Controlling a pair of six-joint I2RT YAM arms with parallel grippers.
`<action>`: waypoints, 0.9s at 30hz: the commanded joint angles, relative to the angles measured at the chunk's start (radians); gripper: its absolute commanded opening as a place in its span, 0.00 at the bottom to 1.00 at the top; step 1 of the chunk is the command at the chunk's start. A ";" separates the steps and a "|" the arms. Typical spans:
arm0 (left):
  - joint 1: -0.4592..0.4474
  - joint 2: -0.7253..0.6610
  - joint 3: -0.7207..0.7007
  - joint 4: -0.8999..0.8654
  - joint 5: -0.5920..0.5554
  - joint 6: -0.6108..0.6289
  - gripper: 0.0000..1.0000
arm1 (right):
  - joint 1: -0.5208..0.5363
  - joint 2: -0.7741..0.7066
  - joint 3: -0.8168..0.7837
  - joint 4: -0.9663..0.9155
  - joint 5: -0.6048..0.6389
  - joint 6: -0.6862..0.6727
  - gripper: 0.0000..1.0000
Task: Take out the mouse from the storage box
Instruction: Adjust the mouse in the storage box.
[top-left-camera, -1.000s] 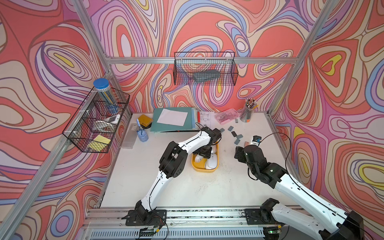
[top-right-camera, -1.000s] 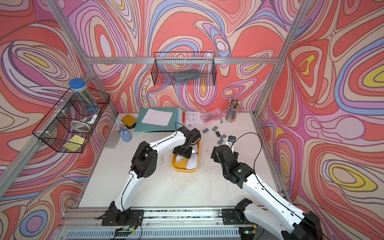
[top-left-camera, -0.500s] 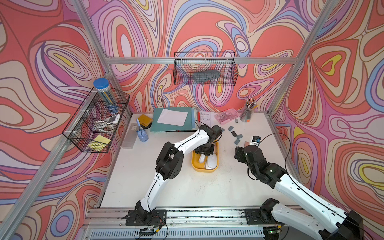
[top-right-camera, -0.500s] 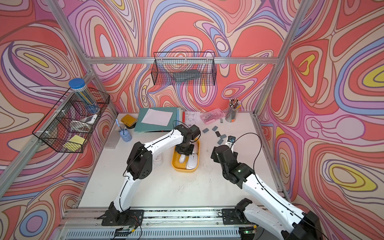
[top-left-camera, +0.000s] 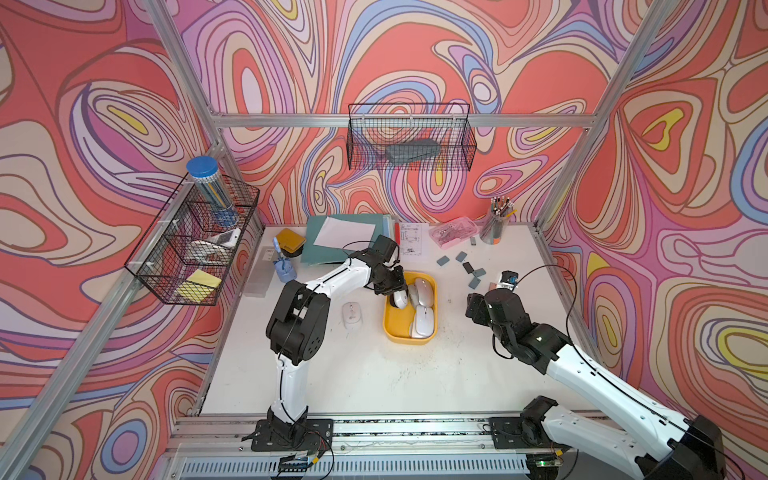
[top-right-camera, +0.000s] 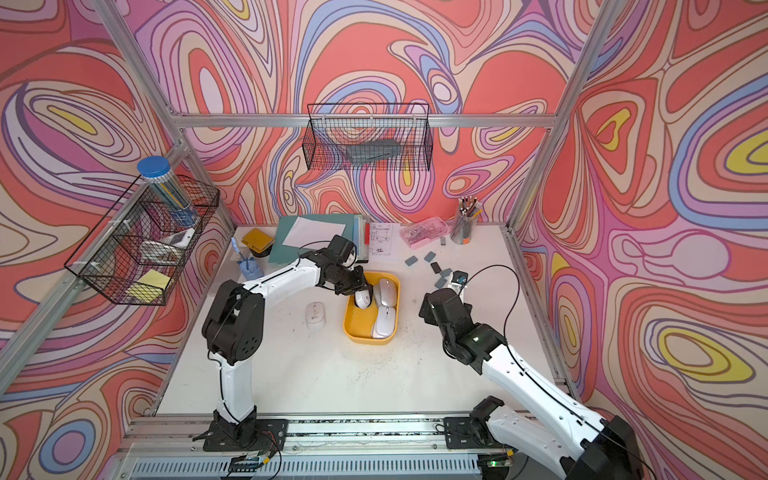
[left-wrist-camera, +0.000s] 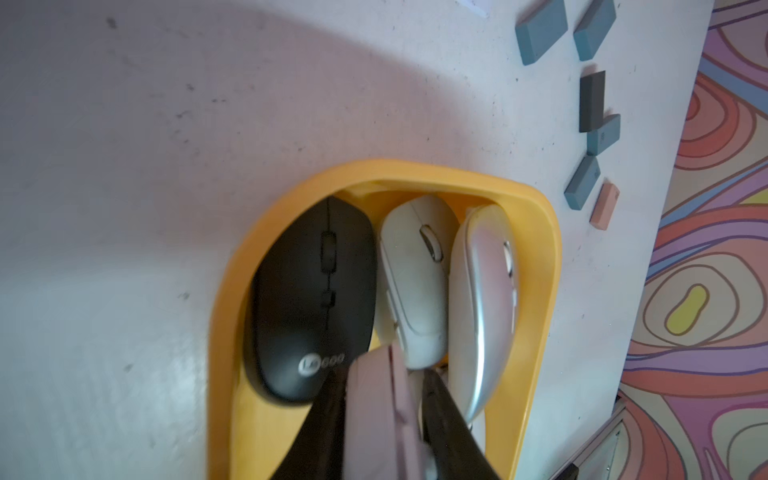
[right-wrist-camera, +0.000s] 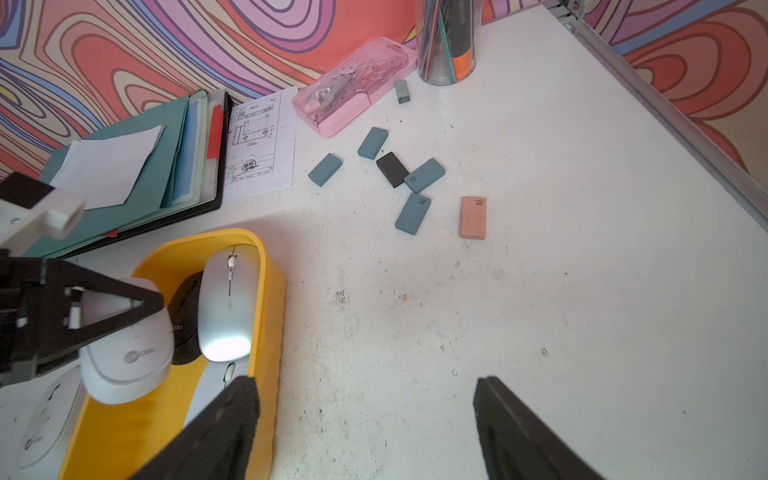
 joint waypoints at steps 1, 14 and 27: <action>-0.021 0.051 0.082 0.129 0.101 -0.016 0.20 | -0.006 0.000 0.027 -0.026 0.002 0.013 0.83; -0.021 0.056 0.197 -0.104 -0.088 0.127 0.79 | -0.006 0.009 0.014 -0.010 -0.031 0.018 0.83; -0.050 -0.042 0.373 -0.385 -0.331 0.232 0.88 | -0.006 0.020 0.003 0.026 -0.068 0.024 0.83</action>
